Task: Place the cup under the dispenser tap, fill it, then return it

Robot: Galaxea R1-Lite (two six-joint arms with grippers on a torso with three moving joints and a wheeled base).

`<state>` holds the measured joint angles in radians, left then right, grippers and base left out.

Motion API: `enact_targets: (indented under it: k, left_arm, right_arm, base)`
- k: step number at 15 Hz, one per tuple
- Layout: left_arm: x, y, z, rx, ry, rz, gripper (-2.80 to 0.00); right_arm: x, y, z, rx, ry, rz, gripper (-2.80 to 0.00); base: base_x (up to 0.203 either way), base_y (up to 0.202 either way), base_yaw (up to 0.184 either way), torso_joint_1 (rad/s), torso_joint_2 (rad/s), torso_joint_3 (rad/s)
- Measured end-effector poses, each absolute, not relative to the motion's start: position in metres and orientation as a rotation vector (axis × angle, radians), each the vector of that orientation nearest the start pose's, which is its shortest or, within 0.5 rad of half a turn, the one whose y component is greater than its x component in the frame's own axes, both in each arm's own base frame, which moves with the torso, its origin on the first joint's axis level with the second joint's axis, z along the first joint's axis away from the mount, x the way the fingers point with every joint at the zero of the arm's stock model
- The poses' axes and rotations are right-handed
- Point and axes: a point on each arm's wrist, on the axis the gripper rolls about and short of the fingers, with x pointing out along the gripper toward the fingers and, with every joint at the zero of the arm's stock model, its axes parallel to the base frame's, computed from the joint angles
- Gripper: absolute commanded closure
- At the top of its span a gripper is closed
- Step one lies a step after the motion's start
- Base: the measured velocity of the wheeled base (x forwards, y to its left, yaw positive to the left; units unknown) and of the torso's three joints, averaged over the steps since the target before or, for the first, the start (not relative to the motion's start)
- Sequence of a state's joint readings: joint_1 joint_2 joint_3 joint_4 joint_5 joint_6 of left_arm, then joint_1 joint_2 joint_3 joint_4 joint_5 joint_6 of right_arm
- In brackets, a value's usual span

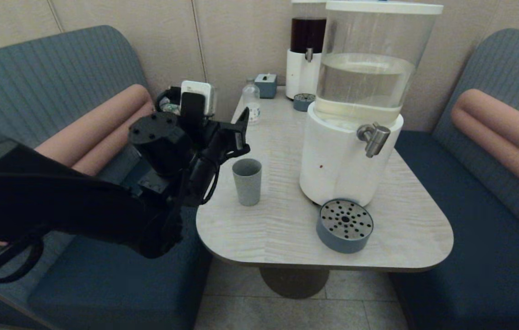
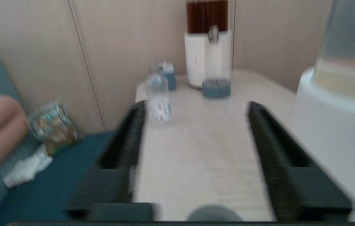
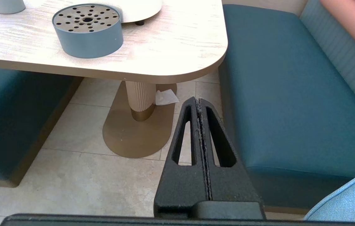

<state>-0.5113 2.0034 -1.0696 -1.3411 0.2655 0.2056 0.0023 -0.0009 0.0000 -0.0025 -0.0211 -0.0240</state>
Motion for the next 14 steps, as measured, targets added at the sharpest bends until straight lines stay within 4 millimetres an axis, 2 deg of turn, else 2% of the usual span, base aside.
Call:
enact_targets:
  k: [3, 5, 11, 14]
  left_arm:
    - [0.316, -0.168, 0.244, 0.052, -0.431, -0.170, 0.00]
    - [0.302, -0.151, 0.260, 0.069, -0.457, -0.092, 0.00]
    - [0.267, -0.077, 0.304, 0.085, -0.526, 0.182, 0.00]
    - [0.241, -0.043, 0.325, 0.118, -0.553, 0.293, 0.00]
  right_arm:
    - [-0.023, -0.001, 0.076, -0.024, -0.003, -0.019, 0.00]
    - [-0.023, -0.001, 0.076, -0.024, -0.004, -0.019, 0.00]
    - [-0.023, -0.001, 0.076, -0.024, -0.003, -0.019, 0.00]
    - [-0.023, -0.001, 0.076, -0.024, -0.003, -0.019, 0.00]
  base:
    - [0.000, 0.000, 0.000, 0.000, 0.00, 0.000]
    - [0.000, 0.000, 0.000, 0.000, 0.00, 0.000]
    - [0.000, 0.000, 0.000, 0.000, 0.00, 0.000]
    - [0.000, 0.000, 0.000, 0.000, 0.00, 0.000]
